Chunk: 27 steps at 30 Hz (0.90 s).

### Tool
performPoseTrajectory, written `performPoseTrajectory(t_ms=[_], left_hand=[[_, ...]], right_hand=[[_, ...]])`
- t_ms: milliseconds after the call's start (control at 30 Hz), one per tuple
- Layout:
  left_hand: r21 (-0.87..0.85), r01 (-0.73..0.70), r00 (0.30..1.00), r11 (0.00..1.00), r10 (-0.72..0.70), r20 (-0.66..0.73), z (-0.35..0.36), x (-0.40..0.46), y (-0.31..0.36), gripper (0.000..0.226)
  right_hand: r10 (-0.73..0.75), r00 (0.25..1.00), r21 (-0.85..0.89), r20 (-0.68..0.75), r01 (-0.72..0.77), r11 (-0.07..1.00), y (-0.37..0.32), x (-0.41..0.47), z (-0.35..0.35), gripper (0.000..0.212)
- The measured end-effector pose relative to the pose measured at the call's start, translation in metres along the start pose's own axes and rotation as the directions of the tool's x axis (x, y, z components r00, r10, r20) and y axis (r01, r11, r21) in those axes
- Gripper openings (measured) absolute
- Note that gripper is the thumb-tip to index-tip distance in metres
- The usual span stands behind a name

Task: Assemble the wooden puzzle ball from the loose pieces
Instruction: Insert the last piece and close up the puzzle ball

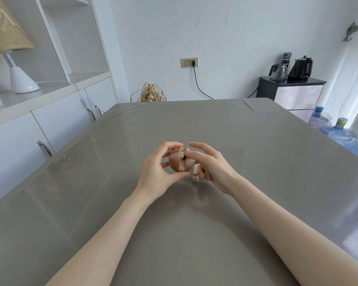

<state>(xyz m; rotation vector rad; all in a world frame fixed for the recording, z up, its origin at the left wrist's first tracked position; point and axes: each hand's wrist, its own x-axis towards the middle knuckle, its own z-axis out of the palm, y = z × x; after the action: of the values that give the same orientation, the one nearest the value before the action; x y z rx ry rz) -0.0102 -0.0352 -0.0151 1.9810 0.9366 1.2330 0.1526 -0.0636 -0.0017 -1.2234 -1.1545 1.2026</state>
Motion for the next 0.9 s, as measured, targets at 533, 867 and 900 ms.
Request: performPoseTrajectory(t_ms=[533,867,900], left_hand=[[0.052,0.041,0.999,0.998,-0.039,-0.035,0.002,0.004,-0.006,0.057],[0.192,0.025,1.0,0.981,-0.025,0.001,0.004,0.004,-0.019,0.064],[0.199,0.018,1.0,0.98,-0.019,0.0,0.004,0.004,-0.02,0.068]], right_hand=[[-0.008,0.997,-0.053,0.075,0.012,0.999,0.001,0.005,-0.001,0.044],[-0.055,0.998,-0.222,0.018,0.058,0.973,0.01,0.008,0.004,0.026],[-0.062,0.998,-0.222,0.016,0.064,0.973,0.01,0.008,0.004,0.025]])
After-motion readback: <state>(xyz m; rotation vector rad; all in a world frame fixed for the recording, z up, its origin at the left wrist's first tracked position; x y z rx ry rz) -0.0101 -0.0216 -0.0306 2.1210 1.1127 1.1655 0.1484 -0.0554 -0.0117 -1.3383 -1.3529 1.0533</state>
